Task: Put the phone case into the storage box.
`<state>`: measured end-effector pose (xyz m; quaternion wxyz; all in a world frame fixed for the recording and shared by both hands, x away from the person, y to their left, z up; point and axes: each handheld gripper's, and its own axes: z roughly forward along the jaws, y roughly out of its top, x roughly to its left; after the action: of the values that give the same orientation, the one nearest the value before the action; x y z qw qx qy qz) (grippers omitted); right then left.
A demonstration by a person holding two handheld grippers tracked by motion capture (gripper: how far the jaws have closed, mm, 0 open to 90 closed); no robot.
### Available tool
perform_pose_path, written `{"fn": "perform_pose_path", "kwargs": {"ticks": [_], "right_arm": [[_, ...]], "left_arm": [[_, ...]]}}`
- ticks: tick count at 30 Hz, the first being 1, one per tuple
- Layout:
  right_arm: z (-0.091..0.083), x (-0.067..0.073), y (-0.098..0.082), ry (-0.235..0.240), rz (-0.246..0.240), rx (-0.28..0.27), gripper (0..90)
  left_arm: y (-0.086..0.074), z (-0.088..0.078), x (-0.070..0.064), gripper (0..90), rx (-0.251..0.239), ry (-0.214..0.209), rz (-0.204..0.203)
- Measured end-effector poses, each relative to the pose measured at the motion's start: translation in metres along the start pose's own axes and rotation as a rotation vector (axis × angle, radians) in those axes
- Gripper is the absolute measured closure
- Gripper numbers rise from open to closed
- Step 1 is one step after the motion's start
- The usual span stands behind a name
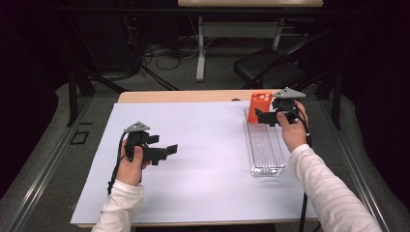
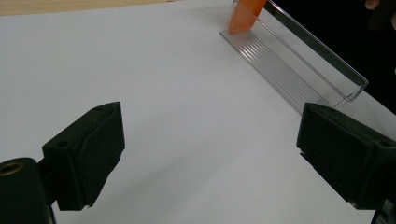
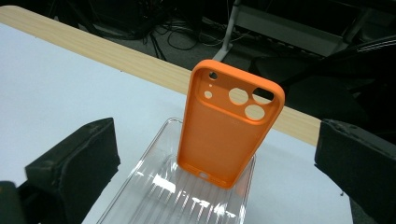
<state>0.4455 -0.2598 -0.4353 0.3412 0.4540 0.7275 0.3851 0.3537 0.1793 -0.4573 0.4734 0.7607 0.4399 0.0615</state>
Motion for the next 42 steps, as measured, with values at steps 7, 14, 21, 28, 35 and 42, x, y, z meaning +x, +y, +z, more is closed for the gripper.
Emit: {"fn": "perform_pose_path", "kwargs": {"ticks": [7, 14, 21, 28, 35, 42], "right_arm": [[-0.006, 0.004, 0.000, 0.016, 0.001, -0.001, 0.0], [-0.013, 0.014, 0.000, 0.045, 0.002, -0.002, 0.0], [-0.022, 0.027, 0.000, 0.086, -0.010, -0.009, 0.0], [-0.032, 0.044, -0.004, 0.150, -0.013, -0.023, 0.0], [-0.044, 0.063, -0.010, 0.216, -0.009, -0.044, 0.0], [-0.054, 0.080, -0.018, 0.277, 0.024, -0.056, 0.0]], "left_arm": [[0.000, 0.000, 0.000, 6.4, 0.014, 0.008, 0.010], [-0.001, -0.002, 0.000, 6.3, 0.027, 0.018, 0.022], [-0.001, -0.004, -0.001, 6.3, 0.030, 0.017, 0.032], [0.000, -0.005, -0.004, 6.4, 0.035, 0.010, 0.039], [0.000, -0.005, -0.006, 6.4, 0.040, -0.001, 0.050], [0.000, -0.003, -0.009, 6.4, 0.049, -0.006, 0.061]]}}
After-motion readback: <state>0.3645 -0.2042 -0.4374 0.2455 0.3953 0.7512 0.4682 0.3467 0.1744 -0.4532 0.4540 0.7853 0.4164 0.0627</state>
